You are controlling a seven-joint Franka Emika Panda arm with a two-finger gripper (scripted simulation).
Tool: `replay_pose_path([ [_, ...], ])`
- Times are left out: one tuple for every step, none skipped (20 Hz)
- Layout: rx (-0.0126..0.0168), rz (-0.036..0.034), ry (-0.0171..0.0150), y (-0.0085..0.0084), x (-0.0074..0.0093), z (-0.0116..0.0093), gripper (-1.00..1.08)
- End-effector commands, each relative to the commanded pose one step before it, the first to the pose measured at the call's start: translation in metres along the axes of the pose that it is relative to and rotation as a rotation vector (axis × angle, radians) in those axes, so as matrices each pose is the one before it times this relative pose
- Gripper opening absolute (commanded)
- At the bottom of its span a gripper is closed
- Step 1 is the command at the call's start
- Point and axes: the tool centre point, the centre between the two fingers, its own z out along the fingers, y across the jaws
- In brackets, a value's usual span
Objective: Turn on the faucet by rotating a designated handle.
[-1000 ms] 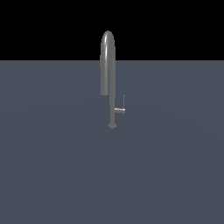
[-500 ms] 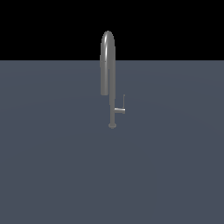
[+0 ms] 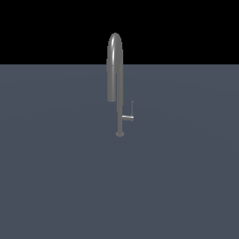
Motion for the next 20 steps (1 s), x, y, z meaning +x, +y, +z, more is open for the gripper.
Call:
replay_pose_path([
  [0.03894,0.04066,-0.03417,-0.00093,0.01604,0.00193,-1.0],
  [0.01576,0.01615,-0.01382,-0.00044,0.0064,0.00072,-1.0],
  [0.01587,0.01624,-0.0139,-0.00044,0.00644,0.00072,-1.0],
  [0.016,0.01634,-0.014,-0.00044,0.00648,0.00072,-1.0],
  [0.01613,0.01643,-0.0141,-0.00044,0.00653,0.00072,-1.0],
  [0.01625,0.01652,-0.01419,-0.00045,0.00656,0.00072,-1.0],
  [0.01637,0.0166,-0.01427,-0.00046,0.0066,0.00072,-1.0],
  [0.0165,0.01669,-0.01437,-0.00046,0.00664,0.00072,-1.0],
  [0.01662,0.01677,-0.01446,-0.00046,0.00668,0.00072,-1.0],
  [0.01674,0.01686,-0.01456,-0.00046,0.00672,0.00072,-1.0],
  [0.01686,0.01694,-0.01466,-0.00046,0.00676,0.00072,-1.0],
  [0.01699,0.01703,-0.01476,-0.00046,0.0068,0.00072,-1.0],
  [0.01712,0.01712,-0.01486,-0.00047,0.00684,0.00072,-1.0],
  [0.01725,0.01721,-0.01497,-0.00047,0.00688,0.00072,-1.0],
  [0.01738,0.0173,-0.01508,-0.00047,0.00692,0.00072,-1.0],
  [0.01752,0.01741,-0.0152,-0.00047,0.00697,0.00072,-1.0],
  [0.01767,0.01752,-0.01533,-0.00047,0.00701,0.00072,-1.0],
  [0.01782,0.01764,-0.01546,-0.00048,0.00706,0.00073,-1.0],
  [0.01798,0.01777,-0.0156,-0.00047,0.00712,0.00073,-1.0],
  [0.01814,0.0179,-0.01575,-0.00048,0.00716,0.00073,-1.0],
])
